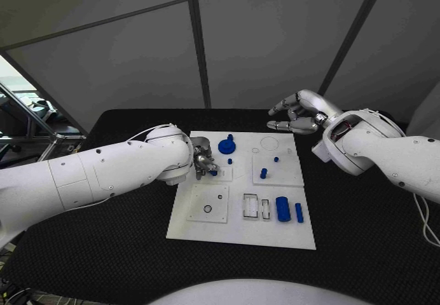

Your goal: Assemble the parts on the task board

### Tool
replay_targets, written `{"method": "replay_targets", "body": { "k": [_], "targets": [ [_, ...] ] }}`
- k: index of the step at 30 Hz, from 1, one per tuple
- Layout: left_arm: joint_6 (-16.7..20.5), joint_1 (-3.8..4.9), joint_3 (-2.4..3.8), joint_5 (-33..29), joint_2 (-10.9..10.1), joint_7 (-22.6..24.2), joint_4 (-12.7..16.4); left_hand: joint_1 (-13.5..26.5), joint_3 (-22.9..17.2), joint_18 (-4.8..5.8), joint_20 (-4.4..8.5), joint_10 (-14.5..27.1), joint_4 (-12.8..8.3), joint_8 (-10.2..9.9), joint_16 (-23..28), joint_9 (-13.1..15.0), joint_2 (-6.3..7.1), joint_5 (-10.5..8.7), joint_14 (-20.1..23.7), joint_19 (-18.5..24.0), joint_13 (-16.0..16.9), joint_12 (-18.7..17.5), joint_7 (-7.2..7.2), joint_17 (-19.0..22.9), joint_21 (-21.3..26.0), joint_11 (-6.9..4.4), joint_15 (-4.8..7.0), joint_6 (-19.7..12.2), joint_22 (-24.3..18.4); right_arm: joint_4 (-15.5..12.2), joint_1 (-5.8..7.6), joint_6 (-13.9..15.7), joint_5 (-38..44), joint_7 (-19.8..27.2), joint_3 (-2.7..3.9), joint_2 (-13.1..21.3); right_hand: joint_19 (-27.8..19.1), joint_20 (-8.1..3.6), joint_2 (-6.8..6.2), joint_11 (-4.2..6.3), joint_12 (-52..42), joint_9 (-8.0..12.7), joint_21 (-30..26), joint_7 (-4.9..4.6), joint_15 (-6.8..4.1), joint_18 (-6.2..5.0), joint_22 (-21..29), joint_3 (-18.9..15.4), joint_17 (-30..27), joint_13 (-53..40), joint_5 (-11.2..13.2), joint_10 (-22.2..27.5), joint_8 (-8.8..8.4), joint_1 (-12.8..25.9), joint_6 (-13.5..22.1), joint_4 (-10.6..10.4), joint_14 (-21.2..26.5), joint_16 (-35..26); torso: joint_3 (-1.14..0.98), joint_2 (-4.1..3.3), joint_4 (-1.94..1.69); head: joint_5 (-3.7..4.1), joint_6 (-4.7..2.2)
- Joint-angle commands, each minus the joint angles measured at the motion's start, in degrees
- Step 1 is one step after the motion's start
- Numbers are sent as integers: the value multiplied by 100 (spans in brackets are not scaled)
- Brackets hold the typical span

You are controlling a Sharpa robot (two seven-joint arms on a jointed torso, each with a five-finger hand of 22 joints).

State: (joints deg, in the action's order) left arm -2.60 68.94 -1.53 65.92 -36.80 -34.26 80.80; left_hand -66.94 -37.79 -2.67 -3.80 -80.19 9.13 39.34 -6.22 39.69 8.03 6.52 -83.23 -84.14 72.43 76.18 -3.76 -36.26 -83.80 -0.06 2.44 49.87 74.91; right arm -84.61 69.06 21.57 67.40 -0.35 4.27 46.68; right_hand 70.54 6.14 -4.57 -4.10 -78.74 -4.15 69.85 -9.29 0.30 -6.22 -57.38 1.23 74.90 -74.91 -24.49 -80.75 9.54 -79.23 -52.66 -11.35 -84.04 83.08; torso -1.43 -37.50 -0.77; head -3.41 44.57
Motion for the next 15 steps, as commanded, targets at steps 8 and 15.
{"method": "replay_targets", "body": {
  "k": [8,15],
  "targets": [
    [-188,-5,-6,-34,4,-35,-5,521,324,56,17,-49,-322,-51,46,-66,70,-5,-41,-160,45,74,91,-53,-35,-58,5,222,574,-19,13,-60,19,39,5,18,-20,-8,17,3,39,9,-40,26,-52,-39,10,-32,360,-286,-33,32,28,12,-12,-22,-331,-28,1,0,1,1,10],
    [-146,-5,-6,-39,13,-40,-49,675,749,60,17,-58,-151,-65,60,-72,13,-13,-47,-172,60,89,86,-71,-44,-48,4,284,600,-28,13,-71,22,46,5,27,-16,-8,-1,4,39,10,-43,27,-53,-39,9,-51,357,-285,-66,32,32,33,-10,-36,-331,-32,-2,-3,0,10,6]
  ]
}}
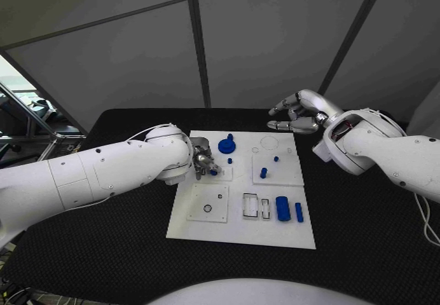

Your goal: Assemble the parts on the task board

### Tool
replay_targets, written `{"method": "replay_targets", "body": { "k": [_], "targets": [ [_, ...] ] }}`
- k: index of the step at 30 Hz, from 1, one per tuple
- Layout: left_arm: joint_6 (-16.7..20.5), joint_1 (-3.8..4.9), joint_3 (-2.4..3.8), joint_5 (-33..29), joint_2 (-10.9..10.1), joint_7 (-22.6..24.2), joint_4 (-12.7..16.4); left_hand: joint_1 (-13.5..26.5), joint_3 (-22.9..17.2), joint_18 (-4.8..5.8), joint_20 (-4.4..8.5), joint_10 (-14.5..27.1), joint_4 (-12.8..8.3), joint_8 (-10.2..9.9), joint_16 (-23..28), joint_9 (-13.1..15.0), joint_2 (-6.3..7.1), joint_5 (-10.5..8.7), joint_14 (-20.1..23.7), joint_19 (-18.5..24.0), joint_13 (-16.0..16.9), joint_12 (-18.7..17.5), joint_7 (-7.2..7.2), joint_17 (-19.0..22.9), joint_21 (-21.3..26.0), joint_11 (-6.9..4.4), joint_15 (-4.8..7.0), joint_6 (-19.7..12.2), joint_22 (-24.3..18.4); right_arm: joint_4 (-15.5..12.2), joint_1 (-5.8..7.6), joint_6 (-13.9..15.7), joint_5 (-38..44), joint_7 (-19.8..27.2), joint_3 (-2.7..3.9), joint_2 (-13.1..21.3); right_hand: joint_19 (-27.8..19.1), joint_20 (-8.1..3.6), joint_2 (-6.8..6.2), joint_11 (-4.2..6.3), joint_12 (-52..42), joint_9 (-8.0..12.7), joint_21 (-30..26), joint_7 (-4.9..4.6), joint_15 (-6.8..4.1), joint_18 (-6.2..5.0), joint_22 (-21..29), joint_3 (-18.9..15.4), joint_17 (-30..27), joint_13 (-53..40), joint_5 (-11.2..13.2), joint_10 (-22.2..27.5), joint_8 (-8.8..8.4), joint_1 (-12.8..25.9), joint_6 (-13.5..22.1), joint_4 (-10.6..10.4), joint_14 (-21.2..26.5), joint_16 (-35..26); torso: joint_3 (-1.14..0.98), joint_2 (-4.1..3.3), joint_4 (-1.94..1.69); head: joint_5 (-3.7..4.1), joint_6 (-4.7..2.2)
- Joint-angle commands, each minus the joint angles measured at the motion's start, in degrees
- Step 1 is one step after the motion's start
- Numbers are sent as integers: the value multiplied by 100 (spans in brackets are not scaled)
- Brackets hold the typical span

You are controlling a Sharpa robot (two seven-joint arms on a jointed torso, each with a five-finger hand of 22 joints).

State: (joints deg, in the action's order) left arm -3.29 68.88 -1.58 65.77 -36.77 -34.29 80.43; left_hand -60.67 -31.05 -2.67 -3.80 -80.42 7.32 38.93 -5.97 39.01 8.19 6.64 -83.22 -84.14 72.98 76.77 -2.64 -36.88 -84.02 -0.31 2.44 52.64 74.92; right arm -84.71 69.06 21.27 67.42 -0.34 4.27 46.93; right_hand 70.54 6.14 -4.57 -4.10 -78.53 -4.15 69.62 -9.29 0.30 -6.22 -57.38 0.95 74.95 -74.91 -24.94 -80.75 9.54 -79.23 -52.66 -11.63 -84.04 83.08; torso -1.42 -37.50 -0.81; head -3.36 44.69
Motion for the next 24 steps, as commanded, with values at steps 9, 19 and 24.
{"method": "replay_targets", "body": {
  "k": [9,19,24],
  "targets": [
    [8,1,-1,-26,38,-41,-70,102,501,62,21,-42,187,-29,52,4,-99,-14,-52,-180,16,40,-26,-28,-25,-25,4,50,619,-18,13,-38,21,43,5,5,-16,-9,-4,5,20,10,-22,28,-53,-39,12,-27,351,-283,-37,33,34,38,-9,-13,-331,-33,-3,-3,3,12,3],
    [106,1,-1,-26,63,-27,-119,150,810,59,20,-28,350,-39,64,14,-157,-7,-57,-175,-6,20,-30,-41,-12,-20,3,51,612,-23,13,-36,21,38,5,12,-16,-9,-4,5,20,10,-22,28,-53,-39,12,-27,351,-283,-37,33,34,38,-9,-13,-331,-33,-1,-1,0,19,-7],
    [71,1,-1,-26,57,-29,-122,249,1225,61,17,-31,528,-41,75,26,-71,-14,-61,-179,-4,23,-40,-52,-13,-13,-2,64,624,-26,13,-37,21,37,5,20,-20,-9,-5,5,26,10,-28,28,-54,-40,20,-30,342,-276,-48,38,35,41,-8,-16,-329,-40,-1,0,0,19,-3]
  ]
}}
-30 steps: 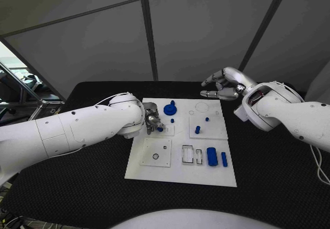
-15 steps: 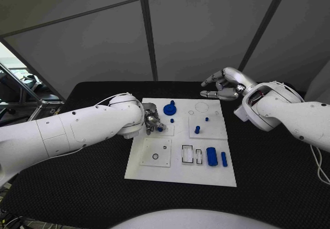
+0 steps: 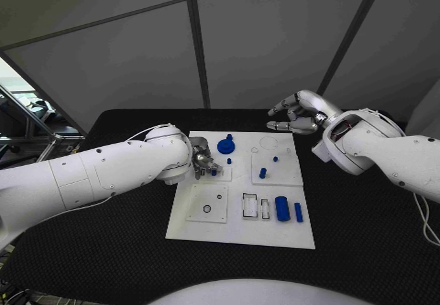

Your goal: Assemble the parts on the task board

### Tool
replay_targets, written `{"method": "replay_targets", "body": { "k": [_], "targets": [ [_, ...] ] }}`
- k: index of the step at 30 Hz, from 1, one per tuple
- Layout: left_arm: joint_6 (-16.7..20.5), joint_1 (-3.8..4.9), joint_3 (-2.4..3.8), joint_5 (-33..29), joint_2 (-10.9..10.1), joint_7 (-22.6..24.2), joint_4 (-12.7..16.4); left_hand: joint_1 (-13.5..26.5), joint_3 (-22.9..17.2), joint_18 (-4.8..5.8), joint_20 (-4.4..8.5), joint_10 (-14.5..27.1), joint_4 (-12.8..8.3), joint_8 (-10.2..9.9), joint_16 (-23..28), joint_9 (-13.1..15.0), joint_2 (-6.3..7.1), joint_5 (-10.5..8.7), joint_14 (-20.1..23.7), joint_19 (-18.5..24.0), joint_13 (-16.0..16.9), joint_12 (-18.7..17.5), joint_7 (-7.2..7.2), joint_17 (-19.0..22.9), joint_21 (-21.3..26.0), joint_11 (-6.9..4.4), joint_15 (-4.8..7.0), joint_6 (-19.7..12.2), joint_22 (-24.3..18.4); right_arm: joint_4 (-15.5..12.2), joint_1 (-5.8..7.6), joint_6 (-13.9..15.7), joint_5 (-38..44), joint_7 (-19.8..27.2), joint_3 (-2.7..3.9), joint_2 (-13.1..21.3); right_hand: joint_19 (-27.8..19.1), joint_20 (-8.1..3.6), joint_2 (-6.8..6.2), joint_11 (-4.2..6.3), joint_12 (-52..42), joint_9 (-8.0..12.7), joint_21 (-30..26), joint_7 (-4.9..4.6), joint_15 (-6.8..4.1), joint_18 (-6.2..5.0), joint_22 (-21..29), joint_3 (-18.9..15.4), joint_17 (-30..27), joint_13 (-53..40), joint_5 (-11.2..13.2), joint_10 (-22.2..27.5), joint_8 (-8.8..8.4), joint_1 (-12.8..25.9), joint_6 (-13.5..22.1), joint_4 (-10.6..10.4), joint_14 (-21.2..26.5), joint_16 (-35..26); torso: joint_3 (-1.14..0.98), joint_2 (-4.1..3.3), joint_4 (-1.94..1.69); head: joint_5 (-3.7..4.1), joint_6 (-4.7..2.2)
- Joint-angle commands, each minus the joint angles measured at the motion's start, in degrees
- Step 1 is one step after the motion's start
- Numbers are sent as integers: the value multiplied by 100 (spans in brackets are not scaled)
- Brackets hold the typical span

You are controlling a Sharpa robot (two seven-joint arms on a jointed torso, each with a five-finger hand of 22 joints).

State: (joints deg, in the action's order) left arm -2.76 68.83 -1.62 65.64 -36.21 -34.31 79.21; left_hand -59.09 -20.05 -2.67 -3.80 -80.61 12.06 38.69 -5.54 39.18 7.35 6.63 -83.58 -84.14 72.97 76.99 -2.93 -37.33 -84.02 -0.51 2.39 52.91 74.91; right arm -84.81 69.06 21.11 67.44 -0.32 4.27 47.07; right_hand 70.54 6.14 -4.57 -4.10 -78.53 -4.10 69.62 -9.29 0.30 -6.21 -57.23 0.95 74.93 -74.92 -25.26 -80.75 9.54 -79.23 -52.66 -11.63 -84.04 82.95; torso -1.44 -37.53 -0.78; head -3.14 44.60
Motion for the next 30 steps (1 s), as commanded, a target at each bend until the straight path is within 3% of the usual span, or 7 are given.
{"method": "replay_targets", "body": {
  "k": [1,4,8,12,18,26,30],
  "targets": [
    [10,6,3,-13,-2,-26,2,126,298,60,17,-12,122,-17,36,13,53,-16,-27,-179,-3,2,-9,-11,-10,6,3,38,624,-16,13,-21,22,35,5,7,-24,-9,-7,5,29,6,-33,28,-54,-42,12,-32,336,-273,-18,40,35,42,-8,-17,-327,-33,2,3,-2,-4,6],
    [-5,6,4,-13,-11,-21,9,130,631,59,19,-10,247,-18,44,26,100,-22,-29,-177,1,7,-9,-19,-3,6,4,29,622,-18,13,-22,30,35,5,10,-24,-9,-22,6,31,7,-36,29,-54,-43,14,-39,334,-270,-20,43,35,35,-3,-11,-327,-35,3,3,-3,-3,3],
    [-8,6,4,-13,-13,-14,17,65,975,57,18,-6,409,-13,54,43,61,-28,-31,-176,0,9,-9,-28,5,7,3,22,621,-20,13,-21,35,34,5,10,-24,-9,-28,7,30,7,-37,29,-55,-43,16,-42,332,-271,-19,42,35,33,-2,-9,-327,-36,3,4,-4,-2,5],
    [-5,6,5,-13,-26,-13,31,53,1023,57,19,-5,425,-12,55,46,49,-27,-32,-176,-2,9,-10,-29,6,7,2,21,621,-21,13,-20,36,32,5,14,-25,-10,-31,7,29,7,-38,29,-55,-43,17,-43,331,-272,-19,41,35,32,-1,-8,-327,-37,3,3,-1,-3,2],
    [-48,7,13,-94,-111,0,91,-140,1309,47,16,29,432,-25,66,57,-89,-11,-33,-157,-46,-24,-20,-39,42,15,-2,-19,583,-22,13,-12,37,33,5,23,-28,-10,-33,7,32,7,-43,30,-55,-44,23,-45,328,-269,-18,43,35,32,-1,-8,-326,-40,4,6,-5,2,2],
    [-236,36,307,-285,-301,0,259,-291,1433,40,10,60,419,-49,72,53,-151,-4,-34,-142,-79,-49,-36,-43,68,29,-9,-60,555,0,13,-4,37,39,4,24,-28,-10,-33,7,32,7,-43,30,-55,-44,23,-45,328,-269,-18,43,35,32,-1,-8,-326,-40,1,17,-6,-7,-23],
    [-356,84,412,-305,-385,-6,329,-349,1484,35,8,78,417,-59,74,51,-172,0,-34,-132,-103,-68,-42,-45,85,33,-12,-73,535,18,13,-3,37,42,4,20,-28,-10,-33,7,32,7,-43,30,-55,-44,23,-45,328,-269,-18,43,35,32,-1,-8,-326,-40,4,10,-4,-14,-43]
  ]
}}
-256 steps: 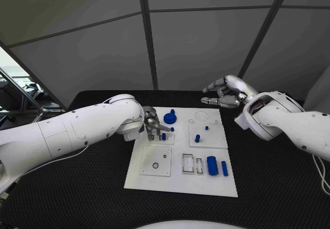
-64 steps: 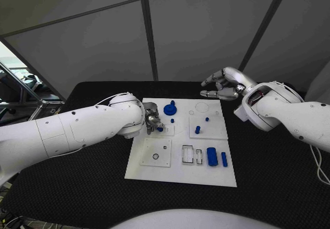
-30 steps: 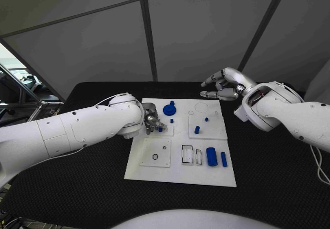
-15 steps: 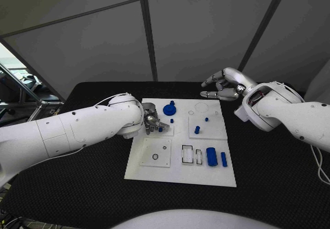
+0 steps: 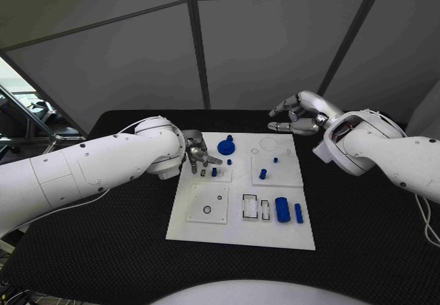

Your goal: Assemble the parts on the task board

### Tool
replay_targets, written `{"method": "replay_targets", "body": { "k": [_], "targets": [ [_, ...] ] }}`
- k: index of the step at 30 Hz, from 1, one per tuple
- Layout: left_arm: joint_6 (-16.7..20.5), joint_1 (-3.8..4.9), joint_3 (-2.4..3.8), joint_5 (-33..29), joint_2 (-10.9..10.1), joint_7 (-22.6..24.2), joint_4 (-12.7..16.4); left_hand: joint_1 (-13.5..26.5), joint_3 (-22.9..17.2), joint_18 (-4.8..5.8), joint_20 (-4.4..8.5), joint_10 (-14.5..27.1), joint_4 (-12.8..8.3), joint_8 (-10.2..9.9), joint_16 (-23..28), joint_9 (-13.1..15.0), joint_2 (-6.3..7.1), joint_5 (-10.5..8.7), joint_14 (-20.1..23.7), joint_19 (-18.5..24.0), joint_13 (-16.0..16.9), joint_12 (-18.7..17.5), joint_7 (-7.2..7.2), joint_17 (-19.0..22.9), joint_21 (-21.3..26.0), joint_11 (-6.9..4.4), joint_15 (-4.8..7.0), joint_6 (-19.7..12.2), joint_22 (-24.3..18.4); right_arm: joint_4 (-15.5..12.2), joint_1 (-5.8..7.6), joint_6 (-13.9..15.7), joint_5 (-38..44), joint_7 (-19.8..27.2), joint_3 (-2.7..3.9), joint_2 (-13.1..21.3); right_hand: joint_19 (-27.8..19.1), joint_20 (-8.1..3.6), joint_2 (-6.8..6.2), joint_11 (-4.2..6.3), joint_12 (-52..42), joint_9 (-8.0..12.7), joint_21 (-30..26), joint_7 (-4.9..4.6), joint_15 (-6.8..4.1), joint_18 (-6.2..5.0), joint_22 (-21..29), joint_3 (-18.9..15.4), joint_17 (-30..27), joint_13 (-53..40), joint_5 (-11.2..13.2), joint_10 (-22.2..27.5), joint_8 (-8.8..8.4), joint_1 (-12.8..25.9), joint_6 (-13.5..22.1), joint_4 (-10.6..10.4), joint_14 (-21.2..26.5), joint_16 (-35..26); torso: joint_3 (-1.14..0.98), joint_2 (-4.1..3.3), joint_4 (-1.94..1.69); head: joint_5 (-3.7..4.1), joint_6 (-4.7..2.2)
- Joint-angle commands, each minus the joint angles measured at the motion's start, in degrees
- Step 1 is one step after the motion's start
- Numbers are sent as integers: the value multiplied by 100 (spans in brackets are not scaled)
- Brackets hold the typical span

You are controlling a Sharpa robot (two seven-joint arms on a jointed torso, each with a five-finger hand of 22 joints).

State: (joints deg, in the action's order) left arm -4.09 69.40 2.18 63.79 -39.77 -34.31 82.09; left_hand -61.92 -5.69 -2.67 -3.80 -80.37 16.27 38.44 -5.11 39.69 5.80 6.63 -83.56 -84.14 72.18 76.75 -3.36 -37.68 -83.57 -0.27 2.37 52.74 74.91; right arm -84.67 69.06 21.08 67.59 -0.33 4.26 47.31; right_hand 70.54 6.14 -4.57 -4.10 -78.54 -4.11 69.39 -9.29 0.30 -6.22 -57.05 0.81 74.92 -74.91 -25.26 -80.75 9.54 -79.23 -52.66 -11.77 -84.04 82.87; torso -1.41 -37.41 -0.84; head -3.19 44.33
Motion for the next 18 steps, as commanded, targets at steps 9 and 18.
{"method": "replay_targets", "body": {
  "k": [9,18],
  "targets": [
    [-768,209,142,-240,-94,-56,-144,-180,180,13,-5,213,9,-104,39,-32,-108,10,-33,-84,-258,-234,-33,-13,116,37,-24,-127,444,29,13,-1,22,44,4,-12,-26,-10,-34,7,31,9,-20,30,-55,-44,3,-34,332,-270,-18,42,37,34,0,4,-327,-30,0,-3,0,-14,-57],
    [-1128,365,139,-263,254,100,-1106,-291,392,-13,-33,520,17,-270,56,-143,-244,15,-17,-25,-689,-595,-106,-15,212,99,-61,-247,336,47,13,-4,22,45,4,-35,-25,-10,-33,7,31,9,-19,30,-55,-43,1,-33,330,-269,-19,43,37,34,0,3,-326,-32,-1,-13,9,-36,-111]
  ]
}}
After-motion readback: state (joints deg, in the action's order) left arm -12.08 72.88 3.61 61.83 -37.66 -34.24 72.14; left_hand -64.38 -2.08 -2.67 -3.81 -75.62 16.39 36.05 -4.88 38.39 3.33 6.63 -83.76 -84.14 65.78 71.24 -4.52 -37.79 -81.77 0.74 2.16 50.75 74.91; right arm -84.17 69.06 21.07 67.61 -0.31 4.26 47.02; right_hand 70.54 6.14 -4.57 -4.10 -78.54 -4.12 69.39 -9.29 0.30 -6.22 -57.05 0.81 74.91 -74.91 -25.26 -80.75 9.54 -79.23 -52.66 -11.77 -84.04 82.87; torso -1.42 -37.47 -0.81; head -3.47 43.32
